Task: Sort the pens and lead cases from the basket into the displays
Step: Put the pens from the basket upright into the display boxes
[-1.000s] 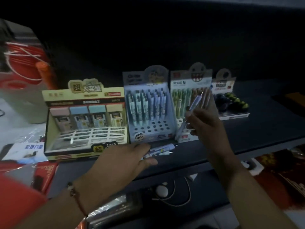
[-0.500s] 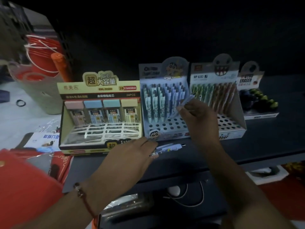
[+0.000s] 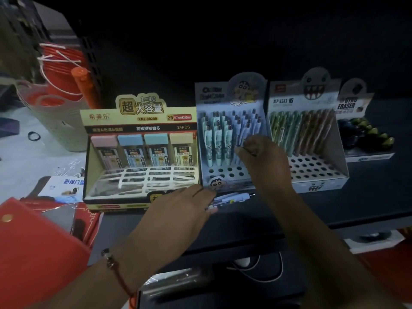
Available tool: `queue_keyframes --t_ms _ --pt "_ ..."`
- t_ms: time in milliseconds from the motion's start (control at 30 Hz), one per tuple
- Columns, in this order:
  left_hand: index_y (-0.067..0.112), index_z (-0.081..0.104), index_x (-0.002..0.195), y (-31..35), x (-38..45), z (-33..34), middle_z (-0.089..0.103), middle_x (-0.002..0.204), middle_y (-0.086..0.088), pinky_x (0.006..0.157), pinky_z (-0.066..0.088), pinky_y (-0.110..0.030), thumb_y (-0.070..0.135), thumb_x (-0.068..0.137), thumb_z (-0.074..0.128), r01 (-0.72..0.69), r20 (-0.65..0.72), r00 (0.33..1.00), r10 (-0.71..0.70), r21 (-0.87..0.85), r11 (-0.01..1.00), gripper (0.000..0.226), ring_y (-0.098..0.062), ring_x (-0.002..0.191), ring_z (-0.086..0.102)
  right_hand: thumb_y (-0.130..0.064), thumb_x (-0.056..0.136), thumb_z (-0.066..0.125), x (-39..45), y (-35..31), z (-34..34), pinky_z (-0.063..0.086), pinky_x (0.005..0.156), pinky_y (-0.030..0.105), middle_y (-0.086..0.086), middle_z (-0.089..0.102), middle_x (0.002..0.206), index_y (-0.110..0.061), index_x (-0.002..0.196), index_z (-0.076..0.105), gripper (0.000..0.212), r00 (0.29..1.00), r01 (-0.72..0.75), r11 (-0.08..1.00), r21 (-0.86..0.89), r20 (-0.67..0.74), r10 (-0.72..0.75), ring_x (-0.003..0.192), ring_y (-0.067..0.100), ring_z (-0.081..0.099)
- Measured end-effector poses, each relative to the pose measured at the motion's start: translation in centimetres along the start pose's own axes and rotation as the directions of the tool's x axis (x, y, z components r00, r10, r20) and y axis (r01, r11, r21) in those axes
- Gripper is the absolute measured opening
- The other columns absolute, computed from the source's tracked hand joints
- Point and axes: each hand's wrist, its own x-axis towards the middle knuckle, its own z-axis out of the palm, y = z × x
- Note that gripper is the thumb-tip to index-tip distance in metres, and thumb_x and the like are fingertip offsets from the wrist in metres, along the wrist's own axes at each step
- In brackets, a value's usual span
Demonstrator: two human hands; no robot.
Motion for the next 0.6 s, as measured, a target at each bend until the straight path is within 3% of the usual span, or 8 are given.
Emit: queue_keyframes --t_ms 100,300,433,533,600 --pt "0.022 0.065 0.112 -0.1 0.0 0.1 0.066 0.086 0.007 0.045 0.045 -0.024 0.037 0.083 0.07 0.009 0.005 1.0 -0.009 -0.018 1.0 0.032 -0.014 0.063 0.064 -0.031 0.095 0.066 0.3 0.1 0.3 0.047 0.062 0.024 -0.019 0.055 0.074 -0.019 0.096 0.064 0.013 1.0 -0.021 0.999 -0.049 0.006 0.021 0.069 0.0 0.057" --pt "0.023 0.064 0.112 0.3 0.5 -0.2 0.068 0.091 0.007 0.045 0.047 -0.026 0.037 0.084 0.072 0.031 0.021 0.999 -0.03 -0.06 0.998 0.032 -0.015 0.066 0.066 -0.028 0.095 0.067 0.3 -0.3 0.8 0.049 0.064 0.027 -0.009 0.063 0.077 -0.02 0.091 0.062 0.01 0.995 -0.086 0.994 -0.064 0.053 0.089 0.073 0.011 0.063" --pt "0.022 0.062 0.109 0.7 1.2 -0.8 0.066 0.089 0.005 0.047 0.045 -0.025 0.036 0.089 0.067 0.051 0.037 0.998 -0.048 -0.101 0.994 0.025 -0.018 0.065 0.064 -0.029 0.095 0.066 0.2 -0.6 0.0 0.045 0.071 0.025 0.002 0.07 0.109 -0.016 0.114 0.066 0.023 0.986 -0.111 0.992 -0.058 0.121 0.118 0.084 0.016 0.063" --pt "0.021 0.063 0.108 1.0 2.0 -1.5 0.066 0.092 0.003 0.054 0.048 -0.028 0.037 0.093 0.057 0.062 0.025 0.998 -0.059 -0.126 0.99 0.023 -0.02 0.072 0.065 -0.028 0.097 0.064 -0.6 -0.6 -1.9 0.058 0.072 0.034 0.0 0.074 0.098 -0.017 0.102 0.071 0.014 0.985 -0.099 0.978 0.182 0.16 0.069 0.079 0.018 0.069" --pt "0.023 0.058 0.114 1.2 2.6 -2.1 0.063 0.098 0.003 0.06 0.044 -0.03 0.04 0.098 0.046 0.106 0.013 0.994 -0.105 -0.181 0.978 0.027 -0.021 0.081 0.061 -0.026 0.097 0.063 -1.2 -0.8 -3.5 0.06 0.078 0.04 0.002 0.074 0.091 -0.019 0.092 0.074 0.014 0.967 -0.213 0.9 0.379 0.213 0.139 0.086 0.022 0.071"
